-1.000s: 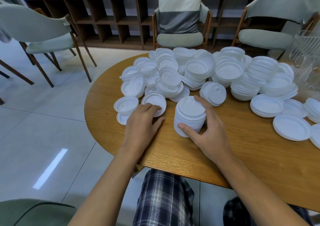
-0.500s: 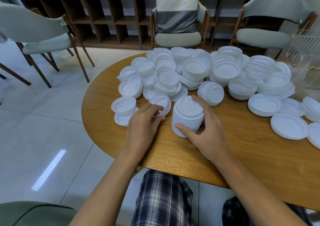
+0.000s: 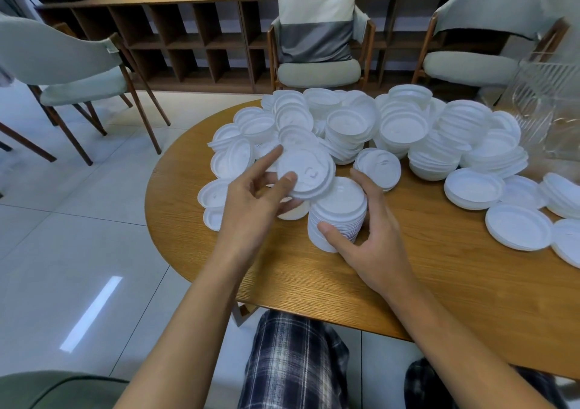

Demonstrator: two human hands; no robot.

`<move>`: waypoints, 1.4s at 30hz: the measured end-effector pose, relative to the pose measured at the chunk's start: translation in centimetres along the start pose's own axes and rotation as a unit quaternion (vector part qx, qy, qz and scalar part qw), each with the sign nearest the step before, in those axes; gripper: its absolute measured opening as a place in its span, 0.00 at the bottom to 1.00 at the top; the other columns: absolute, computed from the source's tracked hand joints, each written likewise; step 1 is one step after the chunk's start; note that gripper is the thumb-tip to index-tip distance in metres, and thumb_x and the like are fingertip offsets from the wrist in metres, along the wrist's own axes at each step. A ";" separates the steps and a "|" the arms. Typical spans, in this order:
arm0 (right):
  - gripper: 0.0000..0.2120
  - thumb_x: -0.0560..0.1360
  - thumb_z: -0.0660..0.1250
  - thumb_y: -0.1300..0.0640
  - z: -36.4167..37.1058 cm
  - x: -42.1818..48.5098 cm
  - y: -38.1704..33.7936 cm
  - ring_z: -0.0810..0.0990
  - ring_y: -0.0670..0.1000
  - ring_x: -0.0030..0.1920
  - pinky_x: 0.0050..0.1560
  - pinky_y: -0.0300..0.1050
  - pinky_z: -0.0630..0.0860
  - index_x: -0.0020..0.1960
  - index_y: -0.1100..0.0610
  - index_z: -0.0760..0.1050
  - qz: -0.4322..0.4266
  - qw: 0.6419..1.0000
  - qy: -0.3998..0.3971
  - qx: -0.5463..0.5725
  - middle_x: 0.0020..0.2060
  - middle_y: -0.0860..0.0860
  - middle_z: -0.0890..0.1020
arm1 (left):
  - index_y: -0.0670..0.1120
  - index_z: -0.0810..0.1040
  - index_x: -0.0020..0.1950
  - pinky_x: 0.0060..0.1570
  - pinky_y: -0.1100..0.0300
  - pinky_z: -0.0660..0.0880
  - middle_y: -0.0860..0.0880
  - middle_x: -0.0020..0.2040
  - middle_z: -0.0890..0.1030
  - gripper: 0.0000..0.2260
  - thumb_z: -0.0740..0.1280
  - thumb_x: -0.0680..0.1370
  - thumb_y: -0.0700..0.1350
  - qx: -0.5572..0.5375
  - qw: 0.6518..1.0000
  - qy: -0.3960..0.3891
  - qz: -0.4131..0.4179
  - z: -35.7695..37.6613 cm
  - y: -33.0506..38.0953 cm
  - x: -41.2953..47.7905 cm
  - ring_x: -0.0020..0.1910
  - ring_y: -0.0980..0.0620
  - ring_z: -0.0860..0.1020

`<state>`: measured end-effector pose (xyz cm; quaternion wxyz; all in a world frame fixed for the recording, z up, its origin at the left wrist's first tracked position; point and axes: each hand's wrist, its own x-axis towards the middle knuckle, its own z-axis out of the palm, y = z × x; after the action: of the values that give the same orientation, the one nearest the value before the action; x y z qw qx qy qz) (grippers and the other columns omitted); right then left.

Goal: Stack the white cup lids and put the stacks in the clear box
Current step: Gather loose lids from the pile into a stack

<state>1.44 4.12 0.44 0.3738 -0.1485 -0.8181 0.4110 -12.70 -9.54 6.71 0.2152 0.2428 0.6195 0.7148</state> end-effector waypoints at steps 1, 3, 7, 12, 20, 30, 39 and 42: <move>0.39 0.73 0.78 0.48 0.0 0.0 0.0 0.69 0.37 0.72 0.68 0.28 0.65 0.78 0.45 0.62 -0.002 1.000 0.001 0.002 0.70 0.37 0.71 | 0.51 0.79 0.73 0.51 0.54 0.84 0.45 0.44 0.78 0.20 0.72 0.81 0.41 0.041 0.999 -0.013 0.005 0.2 -0.3 0.1 0.44 0.54 0.83; 0.40 0.74 0.78 0.49 -0.1 0.0 0.0 0.69 0.38 0.73 0.69 0.28 0.65 0.80 0.46 0.62 -0.005 1.000 -0.002 0.004 0.72 0.42 0.72 | 0.54 0.81 0.69 0.48 0.58 0.82 0.41 0.43 0.79 0.16 0.73 0.81 0.47 0.145 0.989 -0.019 0.035 0.7 -0.8 0.3 0.40 0.52 0.81; 0.39 0.75 0.77 0.49 0.0 -0.1 0.2 0.68 0.37 0.73 0.69 0.28 0.65 0.80 0.50 0.64 -0.007 1.000 -0.009 -0.002 0.72 0.46 0.71 | 0.56 0.84 0.58 0.40 0.68 0.71 0.51 0.34 0.78 0.11 0.74 0.78 0.58 0.256 0.963 -0.014 0.080 1.2 -1.2 -0.1 0.35 0.58 0.76; 0.37 0.74 0.77 0.48 0.0 0.0 0.5 0.71 0.38 0.71 0.67 0.28 0.66 0.79 0.51 0.66 -0.004 1.000 -0.016 -0.004 0.70 0.48 0.73 | 0.59 0.83 0.59 0.46 0.69 0.72 0.56 0.45 0.82 0.21 0.73 0.72 0.68 0.298 0.950 -0.027 0.088 0.9 -1.1 0.2 0.45 0.62 0.79; 0.39 0.75 0.78 0.51 0.0 -0.1 0.3 0.71 0.43 0.73 0.69 0.33 0.69 0.80 0.48 0.62 -0.008 1.000 -0.019 0.020 0.72 0.47 0.73 | 0.57 0.74 0.76 0.70 0.51 0.76 0.57 0.67 0.81 0.31 0.78 0.73 0.49 0.236 0.945 -0.211 0.079 0.4 -0.4 1.5 0.69 0.59 0.77; 0.39 0.73 0.79 0.58 0.0 -0.2 0.8 0.71 0.40 0.72 0.68 0.32 0.69 0.78 0.47 0.64 0.004 0.999 -0.028 0.019 0.71 0.44 0.73 | 0.56 0.79 0.61 0.56 0.55 0.78 0.59 0.56 0.75 0.34 0.73 0.63 0.76 0.399 0.907 -0.039 0.132 3.9 -1.5 -0.3 0.56 0.61 0.77; 0.39 0.74 0.78 0.52 0.0 -0.1 0.6 0.73 0.46 0.72 0.69 0.36 0.71 0.80 0.49 0.63 0.000 0.999 -0.025 0.022 0.70 0.45 0.74 | 0.55 0.80 0.69 0.67 0.52 0.77 0.61 0.63 0.82 0.30 0.84 0.69 0.54 0.289 0.942 -0.136 0.107 2.1 -0.7 0.7 0.65 0.62 0.79; 0.40 0.74 0.78 0.51 0.0 -0.1 0.7 0.73 0.46 0.73 0.69 0.36 0.71 0.81 0.49 0.62 0.007 0.999 -0.028 0.026 0.71 0.45 0.74 | 0.55 0.80 0.65 0.64 0.51 0.79 0.59 0.60 0.84 0.30 0.85 0.66 0.57 0.271 0.951 -0.108 0.103 2.5 -1.3 0.5 0.63 0.60 0.80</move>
<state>1.49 4.53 -0.13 0.3511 -0.1332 -0.8163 0.4388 -11.56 -7.16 5.79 0.1323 0.4306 0.7341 0.5081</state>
